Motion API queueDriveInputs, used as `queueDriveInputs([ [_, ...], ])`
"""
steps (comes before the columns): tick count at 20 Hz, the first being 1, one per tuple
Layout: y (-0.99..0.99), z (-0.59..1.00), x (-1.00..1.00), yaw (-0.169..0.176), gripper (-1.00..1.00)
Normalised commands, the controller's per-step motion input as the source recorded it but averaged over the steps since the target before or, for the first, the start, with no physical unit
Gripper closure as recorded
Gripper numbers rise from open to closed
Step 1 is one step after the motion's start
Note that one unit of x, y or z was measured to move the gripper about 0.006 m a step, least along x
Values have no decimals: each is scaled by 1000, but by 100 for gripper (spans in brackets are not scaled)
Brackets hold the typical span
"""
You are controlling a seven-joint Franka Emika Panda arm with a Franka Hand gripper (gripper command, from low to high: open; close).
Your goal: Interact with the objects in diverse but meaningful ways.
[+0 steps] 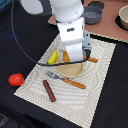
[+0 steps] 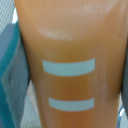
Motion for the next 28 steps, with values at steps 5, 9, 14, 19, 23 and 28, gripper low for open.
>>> queueDriveInputs([
  [5,0,0,422,-8,100],
  [9,-3,46,605,-24,100],
  [14,1,159,827,-65,100],
  [19,0,9,529,-35,100],
  [23,44,71,66,2,-100],
  [28,139,670,-78,-9,-100],
])
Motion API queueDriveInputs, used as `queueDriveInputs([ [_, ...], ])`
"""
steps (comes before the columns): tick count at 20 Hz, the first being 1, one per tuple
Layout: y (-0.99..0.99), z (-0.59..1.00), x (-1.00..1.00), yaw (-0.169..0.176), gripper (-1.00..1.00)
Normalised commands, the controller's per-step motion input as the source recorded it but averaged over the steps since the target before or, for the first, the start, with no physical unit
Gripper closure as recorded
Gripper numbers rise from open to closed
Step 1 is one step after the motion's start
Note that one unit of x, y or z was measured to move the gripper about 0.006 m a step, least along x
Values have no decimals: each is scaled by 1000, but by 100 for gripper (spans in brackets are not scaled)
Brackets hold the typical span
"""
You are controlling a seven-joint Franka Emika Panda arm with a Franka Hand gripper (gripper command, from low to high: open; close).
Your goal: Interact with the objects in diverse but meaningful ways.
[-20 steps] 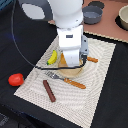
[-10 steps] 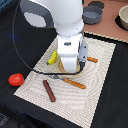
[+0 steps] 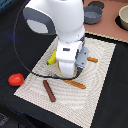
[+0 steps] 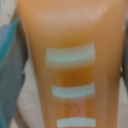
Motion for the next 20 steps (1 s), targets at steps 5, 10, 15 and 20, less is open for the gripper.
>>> queueDriveInputs([
  [5,234,1000,81,-51,-100],
  [10,251,910,-65,-56,-100],
  [15,-11,133,-753,0,-100],
  [20,-218,-55,-944,-7,-100],
])
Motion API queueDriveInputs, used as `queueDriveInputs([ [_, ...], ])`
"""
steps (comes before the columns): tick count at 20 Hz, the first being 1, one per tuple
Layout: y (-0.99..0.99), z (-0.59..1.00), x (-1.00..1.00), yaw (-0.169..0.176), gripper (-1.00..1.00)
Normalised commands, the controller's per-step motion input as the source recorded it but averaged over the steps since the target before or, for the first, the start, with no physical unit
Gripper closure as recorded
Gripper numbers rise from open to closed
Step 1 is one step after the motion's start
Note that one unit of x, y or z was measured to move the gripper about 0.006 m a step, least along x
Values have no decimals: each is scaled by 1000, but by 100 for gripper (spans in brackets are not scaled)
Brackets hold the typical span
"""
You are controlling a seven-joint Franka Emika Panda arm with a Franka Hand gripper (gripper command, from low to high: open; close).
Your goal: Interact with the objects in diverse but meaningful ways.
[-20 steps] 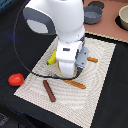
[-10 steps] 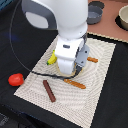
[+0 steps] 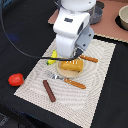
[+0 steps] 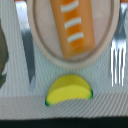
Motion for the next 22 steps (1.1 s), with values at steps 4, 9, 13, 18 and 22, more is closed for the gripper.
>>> queueDriveInputs([
  [4,-436,-256,-866,-14,-100],
  [9,-555,-242,-801,-9,-100],
  [13,-638,-251,-780,0,-100],
  [18,-623,-236,-795,0,-100],
  [22,-543,-240,-868,0,-100],
])
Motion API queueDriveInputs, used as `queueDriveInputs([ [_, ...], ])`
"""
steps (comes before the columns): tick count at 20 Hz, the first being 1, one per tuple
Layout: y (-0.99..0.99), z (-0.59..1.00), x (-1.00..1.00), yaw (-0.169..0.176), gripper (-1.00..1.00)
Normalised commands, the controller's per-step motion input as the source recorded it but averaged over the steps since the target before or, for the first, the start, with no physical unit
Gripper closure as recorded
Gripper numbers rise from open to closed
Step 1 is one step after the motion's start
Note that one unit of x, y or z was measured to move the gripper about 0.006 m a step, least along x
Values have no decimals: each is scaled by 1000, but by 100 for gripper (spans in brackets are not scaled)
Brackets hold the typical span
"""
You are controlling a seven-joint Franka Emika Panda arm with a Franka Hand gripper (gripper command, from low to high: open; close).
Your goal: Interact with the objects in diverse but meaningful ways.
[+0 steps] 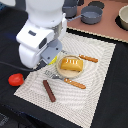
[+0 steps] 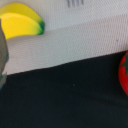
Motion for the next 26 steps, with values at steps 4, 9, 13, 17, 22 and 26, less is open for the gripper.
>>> queueDriveInputs([
  [4,-469,-223,-924,0,-100],
  [9,-346,-199,-990,0,-100],
  [13,-163,-88,-934,55,-100],
  [17,-10,-9,-648,152,-100],
  [22,-5,0,-501,163,-100],
  [26,-73,-123,-439,88,-100],
])
